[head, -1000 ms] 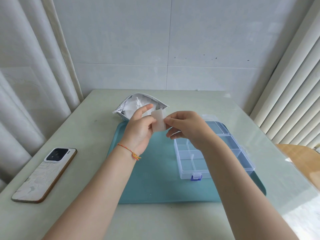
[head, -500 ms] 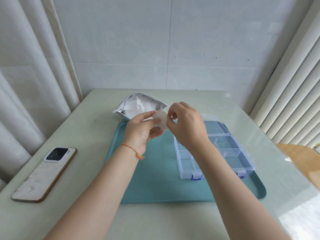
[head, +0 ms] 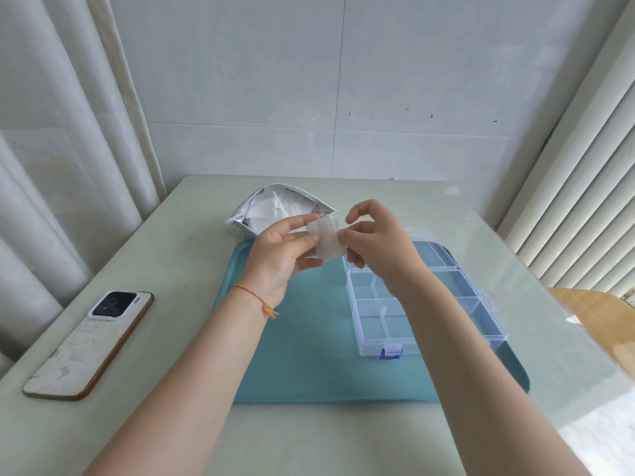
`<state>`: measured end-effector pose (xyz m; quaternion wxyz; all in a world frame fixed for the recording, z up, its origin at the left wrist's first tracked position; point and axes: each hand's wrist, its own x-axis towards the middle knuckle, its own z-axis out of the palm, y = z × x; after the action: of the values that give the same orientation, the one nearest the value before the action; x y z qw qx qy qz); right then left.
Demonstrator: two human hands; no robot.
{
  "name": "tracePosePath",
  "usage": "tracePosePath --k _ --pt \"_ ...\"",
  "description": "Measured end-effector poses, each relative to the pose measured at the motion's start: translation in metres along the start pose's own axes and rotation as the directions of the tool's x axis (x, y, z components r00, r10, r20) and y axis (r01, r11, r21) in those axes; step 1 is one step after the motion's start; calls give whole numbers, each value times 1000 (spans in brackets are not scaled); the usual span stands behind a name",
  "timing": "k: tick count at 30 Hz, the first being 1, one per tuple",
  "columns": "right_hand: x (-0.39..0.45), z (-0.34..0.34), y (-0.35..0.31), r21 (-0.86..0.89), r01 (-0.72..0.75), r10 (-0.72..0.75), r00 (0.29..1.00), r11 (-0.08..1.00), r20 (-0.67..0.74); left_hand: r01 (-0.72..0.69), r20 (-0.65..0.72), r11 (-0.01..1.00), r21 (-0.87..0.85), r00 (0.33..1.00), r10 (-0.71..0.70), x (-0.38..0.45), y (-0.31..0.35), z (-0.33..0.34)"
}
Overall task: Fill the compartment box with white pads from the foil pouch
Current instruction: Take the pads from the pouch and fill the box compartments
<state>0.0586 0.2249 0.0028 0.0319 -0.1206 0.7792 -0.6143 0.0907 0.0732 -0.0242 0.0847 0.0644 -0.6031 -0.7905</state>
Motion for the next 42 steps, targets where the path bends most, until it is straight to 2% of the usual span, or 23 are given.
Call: tracePosePath --k 5,9,16,27,35,38,40,42 --pt "0 0 0 -174 108 -109 994 979 -1 -11 5 999 -35 1000 12 1 -1 0" --pt "0 1 2 -243 190 -197 980 951 -5 -3 -8 998 -58 1000 3 1 -2 1" --pt "-2 11 4 -332 378 -398 917 865 8 56 10 978 -199 998 -55 0 -1 3" --pt "-1 14 6 -310 386 -403 915 869 7 163 93 928 -336 986 -139 -1 3 4" --pt "2 16 10 -383 469 -549 826 796 -130 219 80 883 -415 976 -205 -2 2 6" --pt "1 17 8 -378 461 -553 812 803 -186 215 53 889 -404 976 -212 1 -1 4" --pt "-1 14 3 -324 446 -534 801 834 -272 191 11 910 -367 979 -201 2 -2 3" --pt "-2 8 -4 -178 412 -449 821 894 -354 150 -55 945 -291 983 -173 2 -4 1"
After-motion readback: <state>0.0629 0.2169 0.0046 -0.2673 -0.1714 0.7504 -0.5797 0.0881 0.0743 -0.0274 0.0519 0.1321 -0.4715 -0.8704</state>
